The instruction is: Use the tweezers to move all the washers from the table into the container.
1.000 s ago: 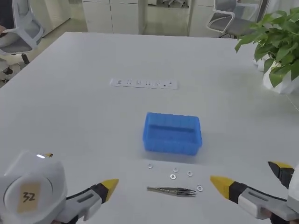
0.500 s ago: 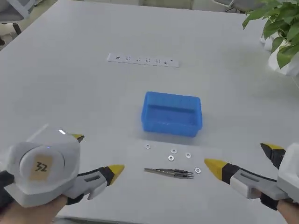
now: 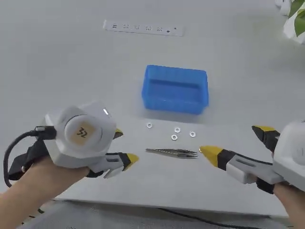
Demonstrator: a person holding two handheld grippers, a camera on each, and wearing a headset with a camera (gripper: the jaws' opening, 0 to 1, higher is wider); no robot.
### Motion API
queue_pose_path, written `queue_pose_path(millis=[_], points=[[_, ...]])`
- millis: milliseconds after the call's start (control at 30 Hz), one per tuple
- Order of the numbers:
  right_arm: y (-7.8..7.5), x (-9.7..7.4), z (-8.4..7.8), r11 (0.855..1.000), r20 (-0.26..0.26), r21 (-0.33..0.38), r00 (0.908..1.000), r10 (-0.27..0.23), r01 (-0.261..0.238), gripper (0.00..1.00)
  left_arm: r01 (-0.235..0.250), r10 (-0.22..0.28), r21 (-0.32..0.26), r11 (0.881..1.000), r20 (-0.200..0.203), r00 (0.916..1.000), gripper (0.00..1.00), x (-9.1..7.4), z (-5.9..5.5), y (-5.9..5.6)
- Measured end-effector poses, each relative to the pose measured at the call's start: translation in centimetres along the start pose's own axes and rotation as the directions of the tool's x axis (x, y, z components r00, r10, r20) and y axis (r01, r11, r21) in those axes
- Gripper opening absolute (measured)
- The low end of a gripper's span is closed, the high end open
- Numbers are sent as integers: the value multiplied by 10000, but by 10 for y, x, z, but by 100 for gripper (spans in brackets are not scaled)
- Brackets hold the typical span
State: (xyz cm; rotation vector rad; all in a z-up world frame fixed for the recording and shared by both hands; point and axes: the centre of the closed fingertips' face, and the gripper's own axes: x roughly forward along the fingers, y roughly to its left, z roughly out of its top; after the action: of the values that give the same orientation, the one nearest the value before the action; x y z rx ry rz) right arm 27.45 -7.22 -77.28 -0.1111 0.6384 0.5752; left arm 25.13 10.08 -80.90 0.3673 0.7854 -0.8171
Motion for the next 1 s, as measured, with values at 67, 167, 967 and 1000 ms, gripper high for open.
queue_pose_path(millis=[67,167,967,1000], points=[[3,1,-4,9999,-158,58,9998,130,-129,77,182,-180,177,9997,-100,9998,29,7,0,0],[7,3,-9,9996,-328,29,9991,267,-266,77,423,-412,425,9982,-256,9988,25,17,1,0],[36,16,-18,9898,-1012,-514,9867,1271,-1327,73,2187,-2036,1973,9556,-941,9745,0,57,-3,-25],[38,17,-17,9885,-1002,-569,9859,1338,-1399,73,2281,-2132,1969,9535,-940,9725,0,57,-3,-27]])
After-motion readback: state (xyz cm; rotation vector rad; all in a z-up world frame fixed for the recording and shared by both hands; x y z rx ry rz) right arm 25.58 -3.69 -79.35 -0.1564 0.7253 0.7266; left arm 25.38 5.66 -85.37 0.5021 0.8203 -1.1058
